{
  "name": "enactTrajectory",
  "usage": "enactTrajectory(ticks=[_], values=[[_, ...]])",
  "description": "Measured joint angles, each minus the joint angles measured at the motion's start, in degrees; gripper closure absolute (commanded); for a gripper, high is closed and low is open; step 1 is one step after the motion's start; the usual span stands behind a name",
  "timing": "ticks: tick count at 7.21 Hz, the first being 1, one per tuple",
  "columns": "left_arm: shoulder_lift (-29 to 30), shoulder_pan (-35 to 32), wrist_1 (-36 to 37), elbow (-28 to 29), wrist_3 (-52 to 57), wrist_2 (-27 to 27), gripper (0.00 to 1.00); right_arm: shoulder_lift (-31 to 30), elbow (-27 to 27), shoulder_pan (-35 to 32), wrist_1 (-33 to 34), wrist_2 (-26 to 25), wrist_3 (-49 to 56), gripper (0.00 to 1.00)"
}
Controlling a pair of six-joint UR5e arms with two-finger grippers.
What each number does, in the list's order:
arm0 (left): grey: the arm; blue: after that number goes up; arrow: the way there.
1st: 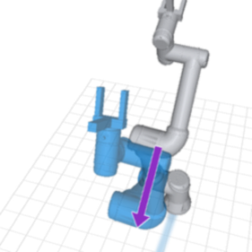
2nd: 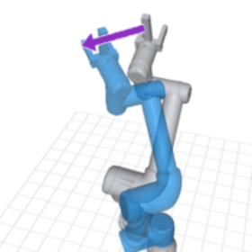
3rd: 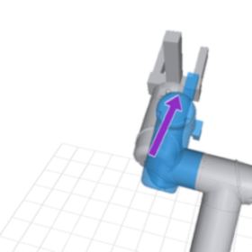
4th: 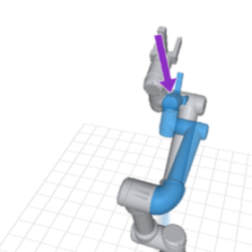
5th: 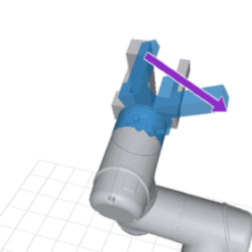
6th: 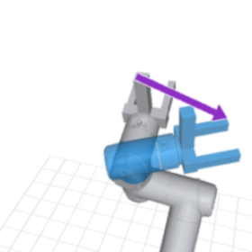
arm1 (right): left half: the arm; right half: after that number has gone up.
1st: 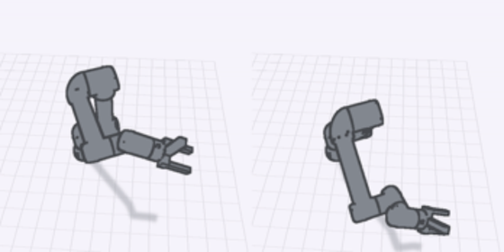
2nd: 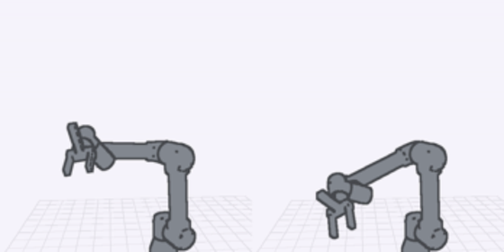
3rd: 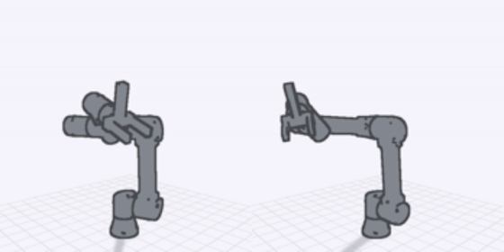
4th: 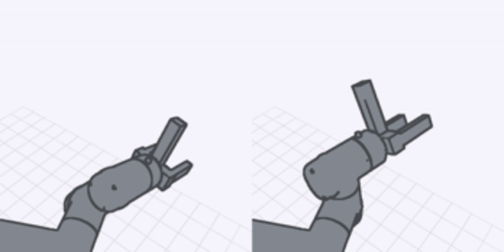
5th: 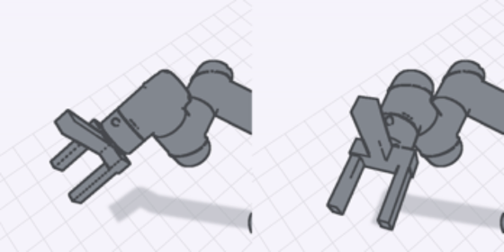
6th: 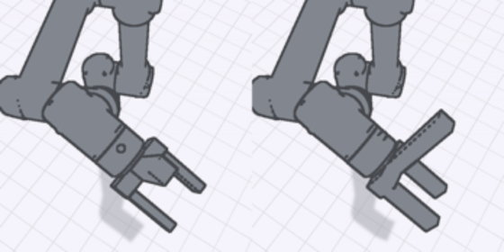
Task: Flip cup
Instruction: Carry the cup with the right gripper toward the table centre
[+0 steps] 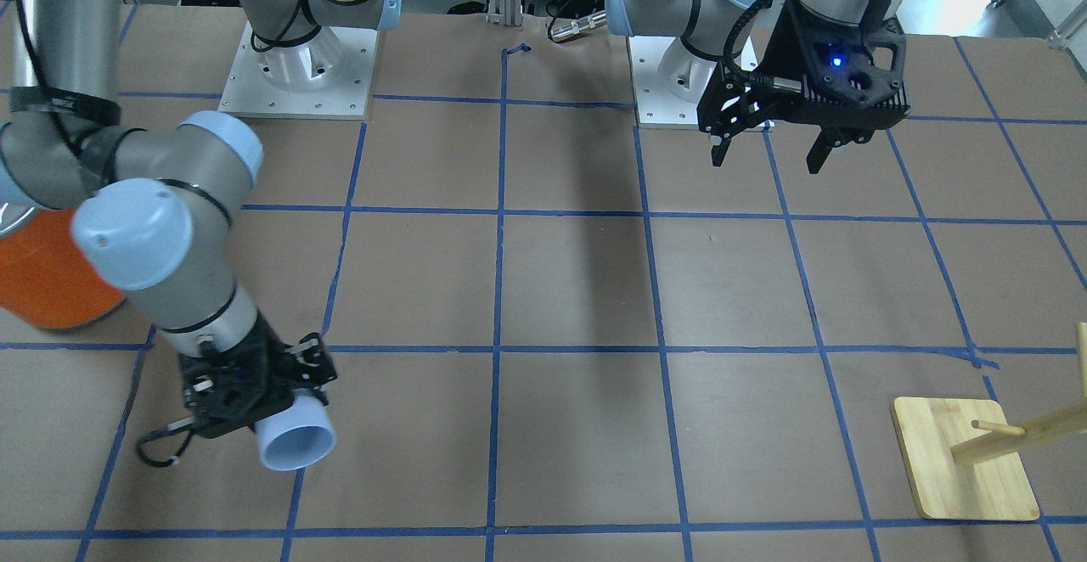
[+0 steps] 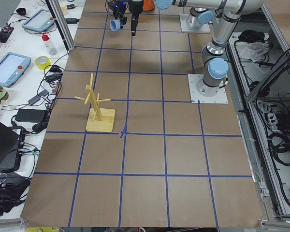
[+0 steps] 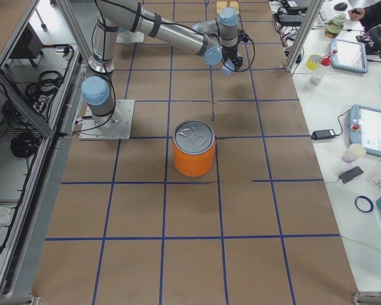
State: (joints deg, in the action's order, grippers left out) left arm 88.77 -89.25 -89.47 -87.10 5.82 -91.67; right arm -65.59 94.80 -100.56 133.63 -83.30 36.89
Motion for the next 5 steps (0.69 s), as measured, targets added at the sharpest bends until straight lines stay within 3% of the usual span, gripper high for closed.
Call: enactTrajectory(ticks=[2,5], values=[[0.00,0.02,0.00,0.02,0.23,-0.02,0.00,1.13,-0.23,-6.69,2.98,-1.26,14.80,0.47],[-0.14,0.06,0.00,0.00,0.72,-0.03,0.00,6.24,-1.03,-10.90,7.53,-0.08,33.70,0.42]])
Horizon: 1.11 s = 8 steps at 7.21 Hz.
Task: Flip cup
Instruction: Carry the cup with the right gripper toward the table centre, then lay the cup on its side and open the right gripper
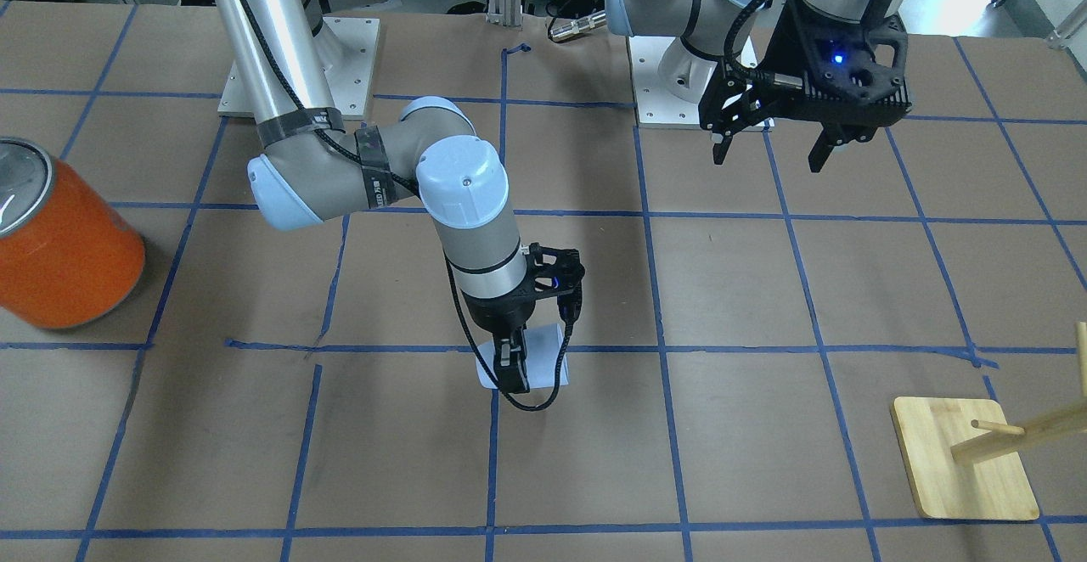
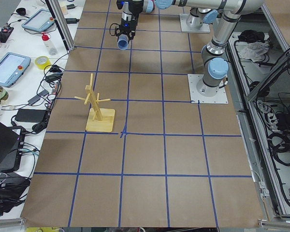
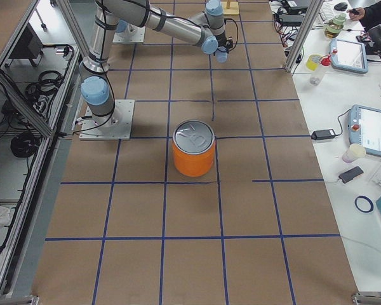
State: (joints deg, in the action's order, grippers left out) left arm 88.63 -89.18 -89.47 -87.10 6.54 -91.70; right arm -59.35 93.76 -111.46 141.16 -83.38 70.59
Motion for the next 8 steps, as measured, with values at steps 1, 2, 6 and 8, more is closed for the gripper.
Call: enactTrajectory(ticks=[1,2,6,8], values=[[-0.02,-0.01,0.00,-0.12,0.05,0.02,0.00,1.13,-0.33,-0.64,0.13,0.89,1.33,0.36],[-0.03,-0.01,0.00,-0.21,0.10,0.03,0.00,2.28,-0.46,-0.91,0.16,1.63,1.50,0.28],[-0.03,0.11,-0.22,-0.26,-0.08,1.59,0.00,3.48,-0.40,-0.97,-0.36,1.17,0.77,0.00],[-0.03,0.18,-0.46,-0.29,-0.02,2.00,0.00,0.22,0.17,-0.84,-2.93,-0.87,-1.89,0.00]])
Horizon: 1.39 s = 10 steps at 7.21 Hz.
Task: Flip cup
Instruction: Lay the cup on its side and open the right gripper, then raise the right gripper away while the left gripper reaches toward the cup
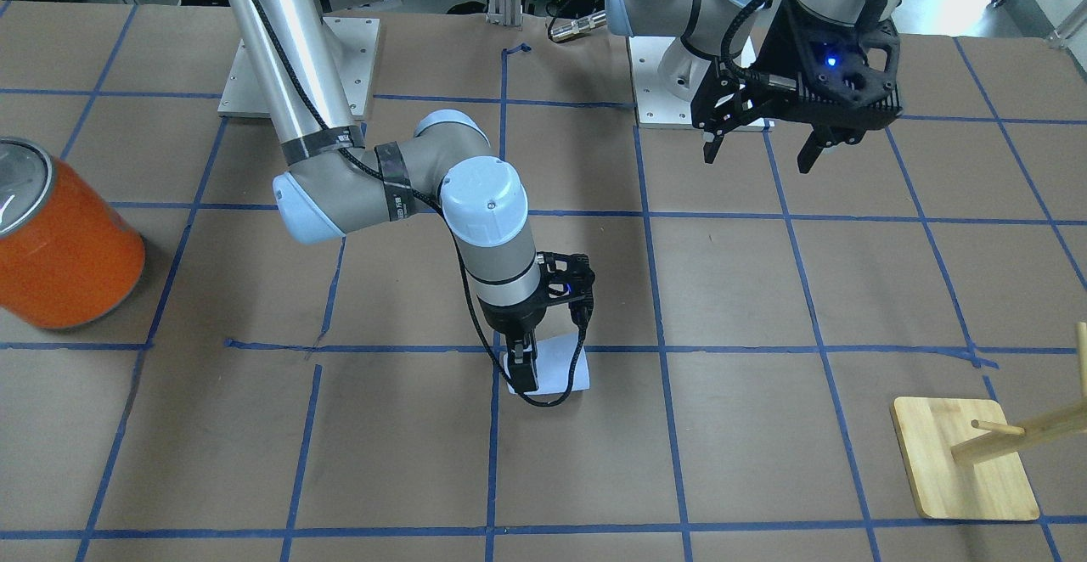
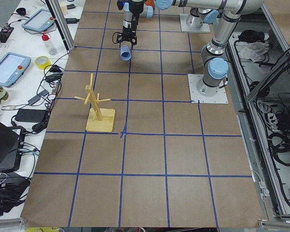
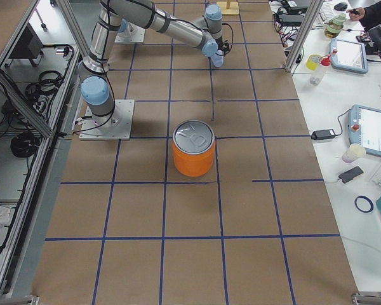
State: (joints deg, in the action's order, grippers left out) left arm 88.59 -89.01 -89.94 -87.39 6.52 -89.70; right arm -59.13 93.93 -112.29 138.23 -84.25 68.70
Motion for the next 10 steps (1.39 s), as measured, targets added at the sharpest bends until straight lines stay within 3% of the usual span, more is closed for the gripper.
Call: enactTrajectory(ticks=[4,7,9,10], values=[[0.06,0.93,0.02,-0.46,0.31,1.07,0.00,-17.81,0.35,4.79,-9.78,-0.76,-5.10,0.00],[3.08,3.18,2.99,-2.50,0.32,9.50,0.00,-27.86,0.34,13.99,-17.47,-0.85,-9.08,0.01],[7.42,3.75,12.55,-7.21,0.19,16.98,0.00,-30.79,0.28,17.05,-23.31,-2.90,-20.50,0.01],[10.40,3.86,20.71,-11.23,-0.04,21.08,0.00,-31.51,-0.17,17.45,-27.32,-5.14,-28.72,0.00]])
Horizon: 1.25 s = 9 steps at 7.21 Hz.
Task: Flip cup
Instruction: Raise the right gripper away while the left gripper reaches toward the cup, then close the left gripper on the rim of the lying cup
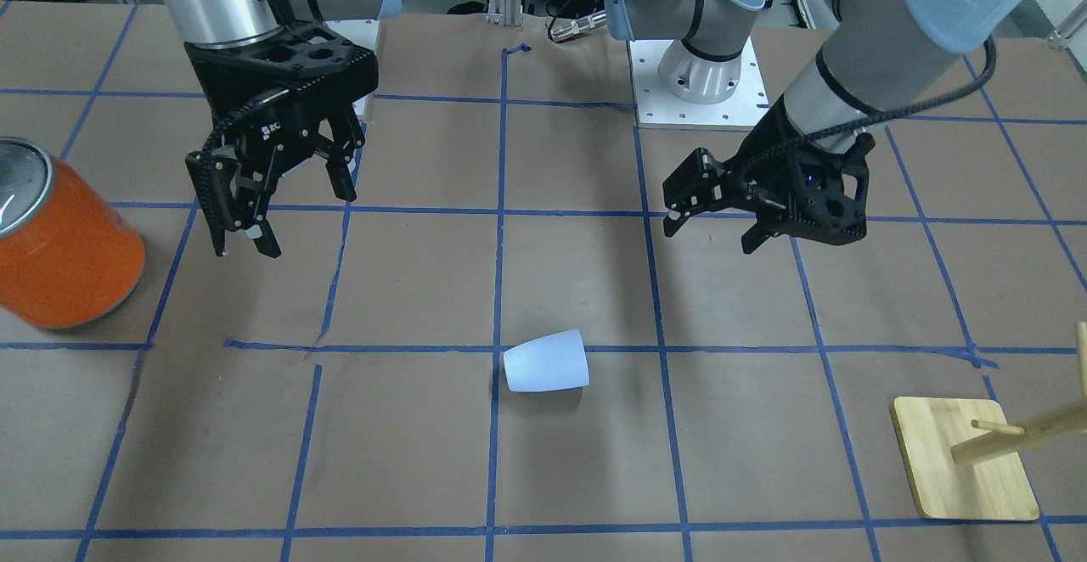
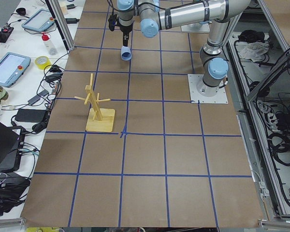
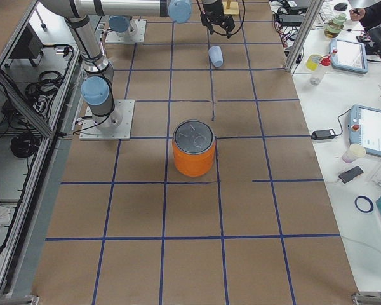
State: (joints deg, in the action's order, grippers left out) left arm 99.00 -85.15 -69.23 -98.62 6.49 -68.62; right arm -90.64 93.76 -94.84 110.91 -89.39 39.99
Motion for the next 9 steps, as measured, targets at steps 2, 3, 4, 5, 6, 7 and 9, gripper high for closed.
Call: enactTrajectory(ticks=[2,3,4,5,6,7,9], values=[[5.84,0.05,9.60,-4.39,-0.53,9.56,0.00,-0.46,-2.35,0.06,-8.89,-1.73,-14.10,0.00],[8.19,0.09,10.86,-5.07,-0.58,14.68,0.00,-0.48,-3.94,0.00,-12.81,-1.67,-21.55,0.00],[10.21,0.11,11.29,-5.39,-0.51,17.78,0.00,-0.50,-5.11,-0.04,-15.29,-1.21,-29.92,0.00],[12.14,0.09,11.71,-5.42,-0.34,19.32,0.01,-0.50,-5.66,-0.12,-16.06,-0.82,-38.37,0.00],[14.06,0.08,12.60,-5.25,-0.23,20.33,0.02,-0.46,-5.86,-0.19,-15.56,-0.84,-44.91,0.00],[15.94,0.07,14.10,-5.20,-0.18,20.89,0.02,-0.42,-5.89,-0.22,-14.67,-1.16,-48.80,0.00],[18.67,0.01,17.27,-5.51,-0.22,21.27,0.08,-0.41,-5.73,0.02,-14.38,-1.01,-50.47,0.00]])
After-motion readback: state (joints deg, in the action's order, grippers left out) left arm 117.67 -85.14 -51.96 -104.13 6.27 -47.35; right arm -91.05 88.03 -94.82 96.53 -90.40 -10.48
